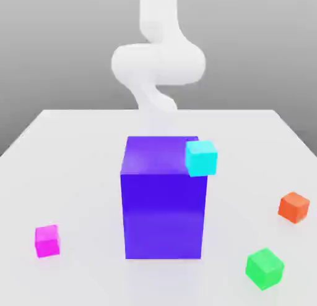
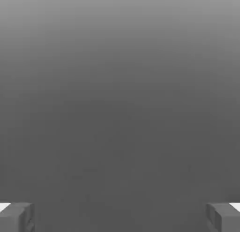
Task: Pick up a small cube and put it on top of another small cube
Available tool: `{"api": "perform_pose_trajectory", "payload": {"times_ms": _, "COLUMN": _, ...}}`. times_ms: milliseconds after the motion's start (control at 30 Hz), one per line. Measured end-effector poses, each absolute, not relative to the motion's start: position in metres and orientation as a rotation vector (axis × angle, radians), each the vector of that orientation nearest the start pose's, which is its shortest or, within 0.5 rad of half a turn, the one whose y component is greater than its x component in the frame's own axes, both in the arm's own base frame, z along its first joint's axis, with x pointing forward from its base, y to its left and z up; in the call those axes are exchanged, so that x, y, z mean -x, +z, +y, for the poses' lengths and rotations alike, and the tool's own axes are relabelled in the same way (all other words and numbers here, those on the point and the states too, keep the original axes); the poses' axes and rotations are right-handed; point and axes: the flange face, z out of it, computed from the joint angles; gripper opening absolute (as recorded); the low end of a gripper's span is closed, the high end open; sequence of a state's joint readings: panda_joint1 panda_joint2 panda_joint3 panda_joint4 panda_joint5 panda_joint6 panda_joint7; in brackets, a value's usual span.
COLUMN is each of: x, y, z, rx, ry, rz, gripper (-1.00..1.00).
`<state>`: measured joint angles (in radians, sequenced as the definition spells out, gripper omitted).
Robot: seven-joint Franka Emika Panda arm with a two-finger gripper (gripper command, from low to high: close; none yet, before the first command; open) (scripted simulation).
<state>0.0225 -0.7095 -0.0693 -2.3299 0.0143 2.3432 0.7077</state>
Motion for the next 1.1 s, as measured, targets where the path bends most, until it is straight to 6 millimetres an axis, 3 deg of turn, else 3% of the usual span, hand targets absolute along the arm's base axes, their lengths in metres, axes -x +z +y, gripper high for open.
{"api": "perform_pose_trajectory", "payload": {"times_ms": 200, "x": -0.438, "y": 0.546, "z": -0.088, "rx": 2.649, "ry": -0.706, "rz": 0.94, "gripper": 0.0}}
{"api": "perform_pose_trajectory", "payload": {"times_ms": 400, "x": -0.452, "y": 0.42, "z": -0.144, "rx": 2.772, "ry": -0.492, "rz": 0.895, "gripper": 0.0}}
{"api": "perform_pose_trajectory", "payload": {"times_ms": 567, "x": -0.431, "y": 0.32, "z": -0.188, "rx": 2.872, "ry": -0.313, "rz": 0.865, "gripper": 0.0}}
{"api": "perform_pose_trajectory", "payload": {"times_ms": 767, "x": -0.371, "y": 0.218, "z": -0.237, "rx": 2.997, "ry": -0.081, "rz": 0.829, "gripper": 0.0}}
{"api": "perform_pose_trajectory", "payload": {"times_ms": 833, "x": -0.355, "y": 0.195, "z": -0.246, "rx": 3.029, "ry": -0.022, "rz": 0.81, "gripper": 0.0}}
{"api": "perform_pose_trajectory", "payload": {"times_ms": 1067, "x": -0.349, "y": 0.134, "z": -0.25, "rx": 3.041, "ry": -0.003, "rz": 0.802, "gripper": 0.0}}
{"api": "perform_pose_trajectory", "payload": {"times_ms": 1100, "x": -0.348, "y": 0.128, "z": -0.249, "rx": 3.039, "ry": -0.001, "rz": 0.803, "gripper": -1.0}}
